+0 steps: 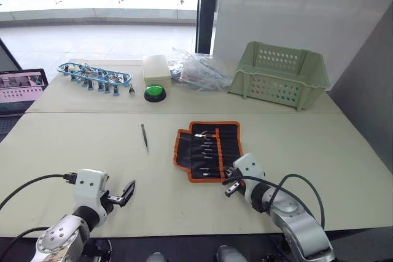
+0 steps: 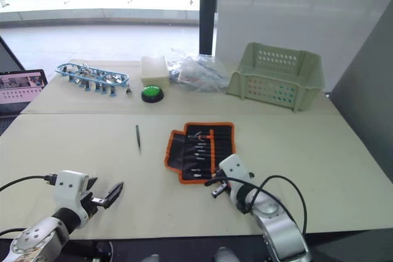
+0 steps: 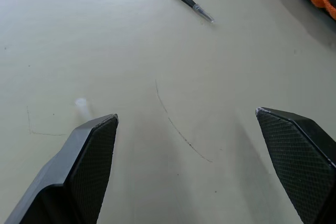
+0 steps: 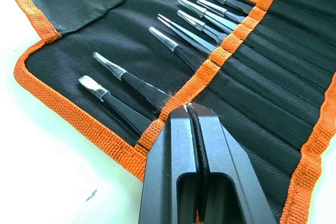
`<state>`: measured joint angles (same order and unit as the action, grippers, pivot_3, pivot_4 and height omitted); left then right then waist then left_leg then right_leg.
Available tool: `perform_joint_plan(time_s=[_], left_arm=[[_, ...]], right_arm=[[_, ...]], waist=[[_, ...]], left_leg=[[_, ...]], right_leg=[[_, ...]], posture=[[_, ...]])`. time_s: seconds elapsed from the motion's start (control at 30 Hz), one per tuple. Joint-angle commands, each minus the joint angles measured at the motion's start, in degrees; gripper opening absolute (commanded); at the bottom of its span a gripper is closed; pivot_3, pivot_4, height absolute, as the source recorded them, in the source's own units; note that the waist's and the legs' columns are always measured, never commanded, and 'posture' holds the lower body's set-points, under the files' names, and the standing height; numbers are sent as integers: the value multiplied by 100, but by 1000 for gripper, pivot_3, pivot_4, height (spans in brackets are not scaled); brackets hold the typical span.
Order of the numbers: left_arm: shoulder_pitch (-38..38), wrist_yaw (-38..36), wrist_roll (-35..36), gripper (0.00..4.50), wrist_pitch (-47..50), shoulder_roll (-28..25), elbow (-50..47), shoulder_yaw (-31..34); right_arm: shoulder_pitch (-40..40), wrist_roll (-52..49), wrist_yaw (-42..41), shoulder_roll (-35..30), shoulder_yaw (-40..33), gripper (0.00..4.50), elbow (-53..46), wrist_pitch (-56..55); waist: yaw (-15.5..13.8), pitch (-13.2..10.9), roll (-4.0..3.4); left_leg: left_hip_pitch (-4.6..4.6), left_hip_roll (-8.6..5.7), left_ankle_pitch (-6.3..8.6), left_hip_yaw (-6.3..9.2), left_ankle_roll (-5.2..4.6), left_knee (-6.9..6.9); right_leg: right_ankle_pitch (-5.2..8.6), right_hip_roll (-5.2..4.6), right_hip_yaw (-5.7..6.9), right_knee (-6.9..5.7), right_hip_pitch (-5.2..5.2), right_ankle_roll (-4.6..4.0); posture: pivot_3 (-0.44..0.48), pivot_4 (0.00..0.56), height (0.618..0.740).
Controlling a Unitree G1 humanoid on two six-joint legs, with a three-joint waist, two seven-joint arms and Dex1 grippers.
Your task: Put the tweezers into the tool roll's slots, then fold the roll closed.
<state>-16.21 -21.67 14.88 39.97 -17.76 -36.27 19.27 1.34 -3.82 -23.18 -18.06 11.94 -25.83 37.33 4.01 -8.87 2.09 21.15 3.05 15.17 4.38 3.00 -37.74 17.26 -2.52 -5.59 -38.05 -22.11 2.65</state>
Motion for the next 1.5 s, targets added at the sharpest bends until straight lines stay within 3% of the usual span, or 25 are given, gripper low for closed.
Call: perform_joint_plan(time_s=[0.03, 0.43, 0.63, 0.83, 0.93, 1.3, 1.5], left_arm=[[443, 481, -366, 4460, -215, 128, 209, -482], [2222, 1184, -825, 4460, -482, 515, 2357, -1169], [2910, 1388, -1061, 4460, -914, 689, 3532, -1373], [3243, 1555, -1078, 4460, -993, 830, 4117, -1337], [3280, 1585, -1051, 3710, -940, 924, 4241, -1364], [3349, 1688, -1057, 90, -908, 1017, 4388, -1364], [3363, 1742, -1068, 35, -1032, 955, 4393, -1280]], right_arm=[[-164, -83, -109, 20, 248, 0, 352, 193], [-135, -32, -47, 88, 231, 0, 321, 198], [-92, -20, -6, 127, 249, 0, 352, 171], [-42, -14, 14, 134, 224, 0, 384, 132], [-26, -13, 26, 151, 229, 0, 377, 139], [-78, -15, 21, 134, 219, 0, 285, 184], [-134, -14, 30, 123, 216, 0, 236, 200]], waist=[[-10, 1, 1], [-16, 8, -2], [-60, 35, -42], [-68, 39, -49], [-67, 42, -53], [-61, 60, -76], [-62, 65, -83]], left_leg=[[0, 0, 0, 0, 0, 0], [-4, -8, -1, 11, 0, 1], [-18, -14, -4, 16, 1, 0], [-95, -17, -6, 17, -1, 15], [-95, -17, -6, 17, -1, 17], [-96, -17, -7, 17, 0, 43], [-97, -18, -8, 17, 1, 50]], right_leg=[[0, 0, 0, 0, 1, 0], [-5, 4, 0, -2, 2, -6], [-5, 4, 0, -2, 18, -3], [23, 3, 0, 17, 97, 42], [23, 3, 0, 19, 97, 44], [24, 2, -1, 41, 97, 44], [24, 2, -2, 46, 97, 45]], posture=[[0, 150, 713], [0, 150, 713], [0, 150, 713], [0, 150, 713], [0, 150, 713], [0, 150, 713], [0, 150, 713]])
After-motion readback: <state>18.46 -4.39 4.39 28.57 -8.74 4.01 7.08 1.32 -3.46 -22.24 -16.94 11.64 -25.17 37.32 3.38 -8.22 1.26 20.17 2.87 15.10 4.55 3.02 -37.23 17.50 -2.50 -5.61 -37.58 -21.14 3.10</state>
